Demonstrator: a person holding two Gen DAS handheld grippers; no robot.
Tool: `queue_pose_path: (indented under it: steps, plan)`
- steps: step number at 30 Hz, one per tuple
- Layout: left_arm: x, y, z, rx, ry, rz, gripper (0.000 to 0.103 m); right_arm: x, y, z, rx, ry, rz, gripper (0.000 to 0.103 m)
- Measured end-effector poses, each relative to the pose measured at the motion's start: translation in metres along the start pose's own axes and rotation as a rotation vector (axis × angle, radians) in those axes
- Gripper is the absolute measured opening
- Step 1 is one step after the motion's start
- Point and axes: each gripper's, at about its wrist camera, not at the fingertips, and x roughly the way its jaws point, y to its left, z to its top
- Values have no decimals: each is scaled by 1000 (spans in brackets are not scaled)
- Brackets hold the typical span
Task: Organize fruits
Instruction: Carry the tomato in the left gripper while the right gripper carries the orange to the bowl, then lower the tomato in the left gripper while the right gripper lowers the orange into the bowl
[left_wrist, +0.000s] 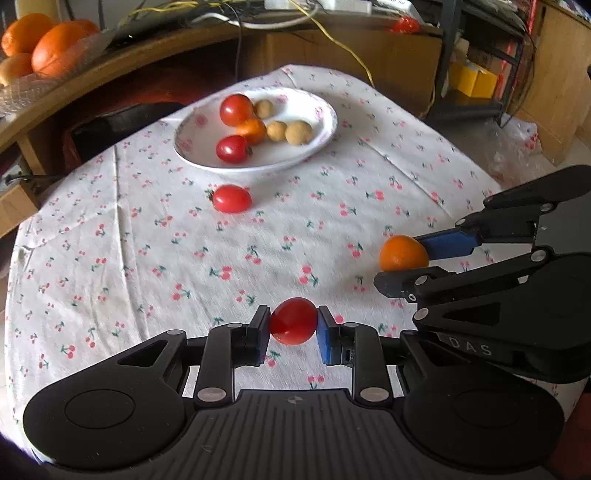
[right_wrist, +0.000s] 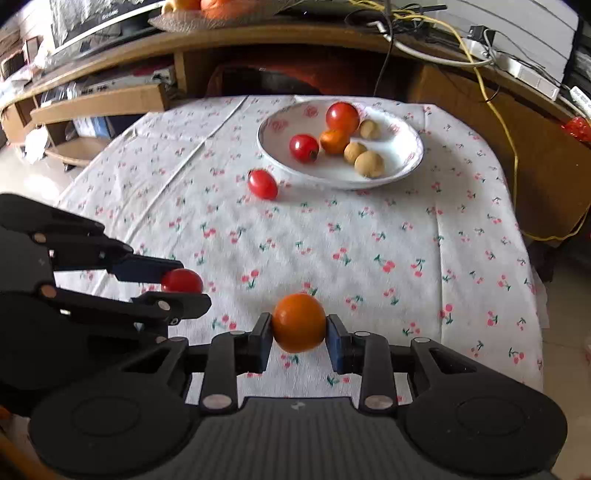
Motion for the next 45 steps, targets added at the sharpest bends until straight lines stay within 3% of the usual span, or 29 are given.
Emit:
queue_pose_path:
  steps: [20, 45]
  plan:
    - [-8, 20, 57, -66, -119, 53, 32, -11, -22, 58, 91, -121, -41, 32]
    - [47, 50, 120, -94, -132, 78, 32, 50, -63, 121, 121, -131, -42, 32]
